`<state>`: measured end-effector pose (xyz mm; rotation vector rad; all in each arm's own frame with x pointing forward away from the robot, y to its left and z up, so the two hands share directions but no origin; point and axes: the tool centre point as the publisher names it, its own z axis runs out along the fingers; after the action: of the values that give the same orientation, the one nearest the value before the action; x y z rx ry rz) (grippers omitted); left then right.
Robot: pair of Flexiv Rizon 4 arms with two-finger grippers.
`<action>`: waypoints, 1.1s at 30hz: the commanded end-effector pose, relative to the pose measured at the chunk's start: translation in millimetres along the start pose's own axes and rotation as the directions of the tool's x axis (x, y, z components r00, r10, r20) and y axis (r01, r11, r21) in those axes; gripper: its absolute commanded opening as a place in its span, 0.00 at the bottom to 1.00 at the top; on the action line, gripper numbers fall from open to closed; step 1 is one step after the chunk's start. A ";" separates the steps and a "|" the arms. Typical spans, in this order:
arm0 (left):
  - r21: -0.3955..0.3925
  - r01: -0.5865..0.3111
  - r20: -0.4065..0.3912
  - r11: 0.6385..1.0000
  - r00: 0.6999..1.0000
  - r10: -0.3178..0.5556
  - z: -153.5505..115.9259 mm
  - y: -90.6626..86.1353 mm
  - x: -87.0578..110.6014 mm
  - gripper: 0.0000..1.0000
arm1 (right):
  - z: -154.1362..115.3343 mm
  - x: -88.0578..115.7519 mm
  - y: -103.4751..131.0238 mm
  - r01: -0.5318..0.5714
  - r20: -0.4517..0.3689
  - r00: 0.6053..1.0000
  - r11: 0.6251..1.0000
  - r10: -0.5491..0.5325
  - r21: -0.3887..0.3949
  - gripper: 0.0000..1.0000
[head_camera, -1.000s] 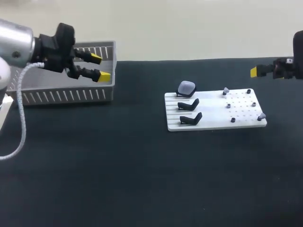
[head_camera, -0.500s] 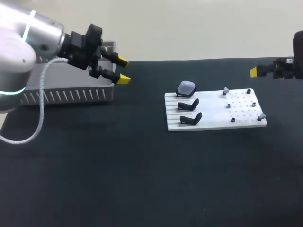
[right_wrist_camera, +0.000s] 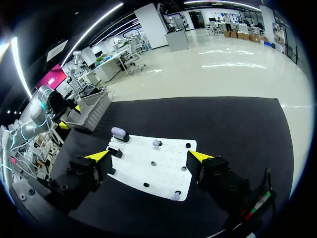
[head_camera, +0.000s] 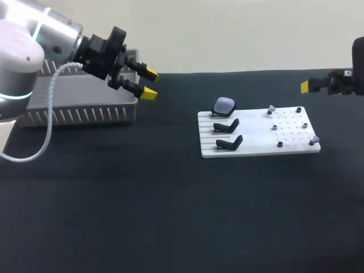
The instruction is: Pick up each earbud case from the left stands, insert the matching earbuds, close the lid, and place the case in the box.
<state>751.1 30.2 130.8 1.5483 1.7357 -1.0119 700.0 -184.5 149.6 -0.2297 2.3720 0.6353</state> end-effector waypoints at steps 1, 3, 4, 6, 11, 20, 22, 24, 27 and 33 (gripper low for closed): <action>-0.030 0.014 -0.007 0.999 1.000 -0.014 3.9 0.5 4.0 1.00 | -0.5 0.1 0.1 0.000 0.000 1.000 1.000 0.000 0.001 1.00; -0.033 -0.024 0.002 0.999 1.000 0.024 10.7 -0.1 2.1 1.00 | -0.5 0.1 0.1 0.000 0.000 1.000 1.000 0.000 0.001 1.00; -0.039 -0.030 0.001 0.999 1.000 0.030 14.2 -0.6 0.3 1.00 | -0.5 0.1 0.1 0.000 0.000 1.000 1.000 0.000 0.001 1.00; -0.029 -0.055 -0.004 0.998 0.999 0.054 22.9 -0.8 -3.5 1.00 | -0.5 0.1 0.1 0.000 0.000 1.000 1.000 0.000 0.001 1.00; 0.012 -0.081 -0.022 0.997 0.996 0.081 50.8 -3.1 -7.8 1.00 | -0.5 0.1 0.1 0.000 0.000 1.000 1.000 0.000 0.001 1.00; 0.024 -0.109 -0.003 0.994 0.994 0.109 79.2 0.1 0.3 1.00 | -0.5 0.1 0.1 0.000 0.000 1.000 1.000 0.000 0.001 1.00; 0.025 -0.115 0.008 0.993 0.993 0.115 85.2 -0.2 0.1 1.00 | -0.5 0.1 0.1 0.000 0.000 1.000 1.000 0.000 0.001 1.00; 0.024 -0.129 0.024 0.991 0.991 0.129 91.0 -0.7 -0.4 1.00 | -0.5 0.1 0.1 0.000 0.000 1.000 1.000 0.000 0.001 1.00; 0.015 -0.133 0.036 0.991 0.991 0.132 99.1 0.1 0.2 1.00 | -0.5 0.1 0.1 0.000 0.000 1.000 1.000 0.000 0.001 1.00; 0.011 -0.130 0.054 0.991 0.990 0.129 112.8 3.5 3.7 1.00 | -0.5 0.1 0.1 0.000 0.000 1.000 1.000 0.000 0.001 1.00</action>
<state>746.8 -59.3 74.2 1.6166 1.5813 -0.9893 700.0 -184.6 149.6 -0.2297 2.3721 0.6352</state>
